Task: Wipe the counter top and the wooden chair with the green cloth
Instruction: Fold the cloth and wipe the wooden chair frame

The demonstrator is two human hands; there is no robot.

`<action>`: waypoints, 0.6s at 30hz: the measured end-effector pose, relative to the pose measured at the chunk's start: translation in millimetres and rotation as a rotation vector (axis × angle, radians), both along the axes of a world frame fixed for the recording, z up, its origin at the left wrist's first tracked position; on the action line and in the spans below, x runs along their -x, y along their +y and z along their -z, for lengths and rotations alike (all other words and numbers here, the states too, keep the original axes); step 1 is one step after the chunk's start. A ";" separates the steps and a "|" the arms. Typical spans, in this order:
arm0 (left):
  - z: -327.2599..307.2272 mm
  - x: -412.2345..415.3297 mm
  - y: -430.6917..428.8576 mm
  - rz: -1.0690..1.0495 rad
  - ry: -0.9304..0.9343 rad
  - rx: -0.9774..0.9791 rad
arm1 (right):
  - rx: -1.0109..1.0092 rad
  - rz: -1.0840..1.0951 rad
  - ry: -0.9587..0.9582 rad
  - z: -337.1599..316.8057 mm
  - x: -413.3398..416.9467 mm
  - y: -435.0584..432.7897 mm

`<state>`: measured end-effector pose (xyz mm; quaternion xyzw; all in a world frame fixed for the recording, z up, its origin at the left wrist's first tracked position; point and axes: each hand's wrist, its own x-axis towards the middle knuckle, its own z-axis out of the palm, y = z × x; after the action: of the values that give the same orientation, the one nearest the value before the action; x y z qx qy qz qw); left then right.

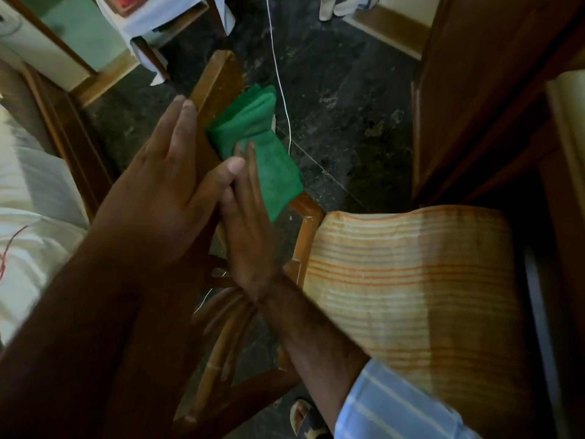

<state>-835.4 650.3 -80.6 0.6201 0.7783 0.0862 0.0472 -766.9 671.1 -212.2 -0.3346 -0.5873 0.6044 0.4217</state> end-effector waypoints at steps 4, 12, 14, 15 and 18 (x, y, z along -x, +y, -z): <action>-2.3 -7.6 26.5 -0.012 0.145 -0.054 | -0.076 -0.031 -0.009 2.8 -6.9 -7.9; -0.4 -20.8 47.4 -0.124 0.265 -0.118 | -0.065 -0.051 0.022 9.2 -20.2 3.6; -0.1 -21.2 47.7 -0.135 0.287 -0.091 | 0.022 0.043 0.024 13.6 -25.3 7.6; -0.9 -22.5 46.6 -0.116 0.288 -0.081 | 0.103 0.117 0.024 16.3 -28.0 10.5; -2.1 -35.8 35.1 0.018 0.173 -0.202 | 0.510 0.258 0.149 18.0 -41.2 20.8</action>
<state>-799.6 685.4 -78.6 0.6338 0.7613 0.1099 -0.0819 -725.7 691.9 -230.2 -0.4563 -0.3366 0.6968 0.4392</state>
